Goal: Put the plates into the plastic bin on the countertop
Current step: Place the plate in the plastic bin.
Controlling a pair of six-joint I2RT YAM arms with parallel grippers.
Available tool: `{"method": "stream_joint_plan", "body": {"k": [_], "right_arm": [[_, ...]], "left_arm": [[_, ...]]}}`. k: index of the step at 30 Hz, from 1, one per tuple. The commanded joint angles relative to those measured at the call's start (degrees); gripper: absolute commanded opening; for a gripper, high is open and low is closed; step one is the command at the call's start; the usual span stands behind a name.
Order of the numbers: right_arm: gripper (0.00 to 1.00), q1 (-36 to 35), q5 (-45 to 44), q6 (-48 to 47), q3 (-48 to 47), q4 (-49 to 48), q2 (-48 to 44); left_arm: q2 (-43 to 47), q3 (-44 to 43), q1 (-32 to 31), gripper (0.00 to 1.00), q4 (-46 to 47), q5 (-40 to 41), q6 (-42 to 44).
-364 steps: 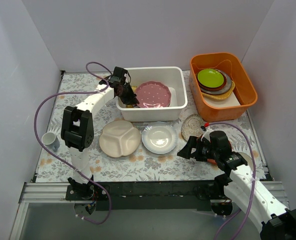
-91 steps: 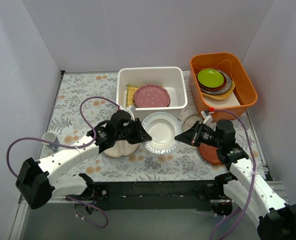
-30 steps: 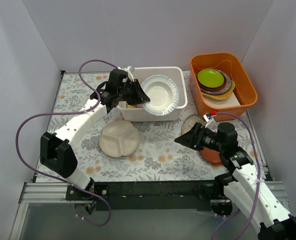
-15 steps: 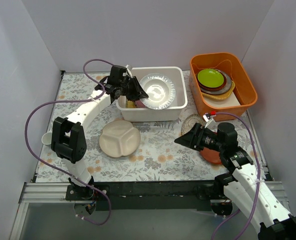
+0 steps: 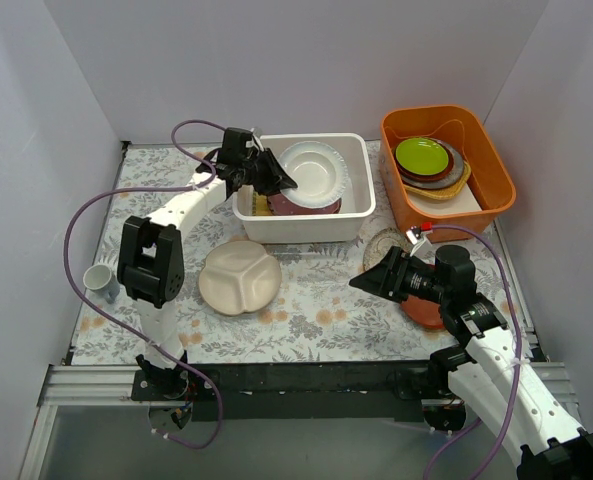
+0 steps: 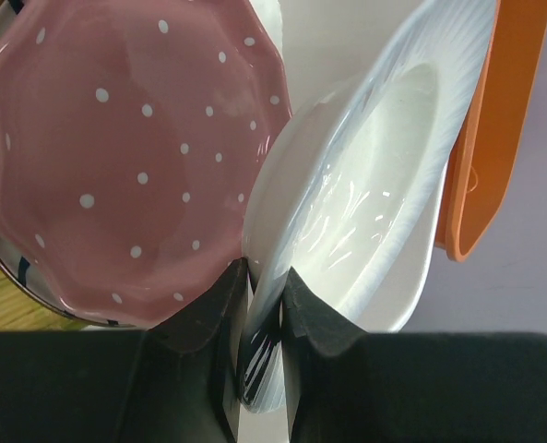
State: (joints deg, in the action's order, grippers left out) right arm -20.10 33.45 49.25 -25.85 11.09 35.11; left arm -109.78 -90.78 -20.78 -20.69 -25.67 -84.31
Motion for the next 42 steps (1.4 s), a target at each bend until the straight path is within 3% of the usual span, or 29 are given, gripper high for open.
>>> {"method": "stream_joint_plan", "body": {"k": [1,27,33,35,38,39,42], "right_arm": [[0.83,0.1,0.9,-0.9,-1.3,0.6,-0.5],[0.83,0.1,0.6,-1.5,-1.2,2.3,-1.5],[0.83,0.1,0.6,-1.5,-1.2,2.5,-1.5],[0.83,0.1,0.7,-1.5,-1.2,2.5,-1.6],[0.83,0.1,0.7,-1.5,-1.4,2.6,-1.7],[0.83,0.1,0.6,-1.5,-1.4,2.7,-1.8],[0.83,0.1,0.6,-1.5,-1.4,2.9,-1.9]], "left_arm": [[0.2,-4.9,0.5,0.0,4.2,-2.9,-0.8],[-5.5,-4.2,1.2,0.01,-4.1,-0.3,4.8],[-6.5,-4.4,1.2,0.05,-5.9,-0.1,6.3],[-6.5,-4.3,1.3,0.09,-6.6,0.3,6.4],[-6.1,-4.7,1.3,0.27,-7.3,1.2,7.0],[-6.0,-4.8,1.3,0.38,-7.5,1.5,7.2],[-5.7,-6.0,1.3,0.45,-8.9,2.5,7.5]]}}
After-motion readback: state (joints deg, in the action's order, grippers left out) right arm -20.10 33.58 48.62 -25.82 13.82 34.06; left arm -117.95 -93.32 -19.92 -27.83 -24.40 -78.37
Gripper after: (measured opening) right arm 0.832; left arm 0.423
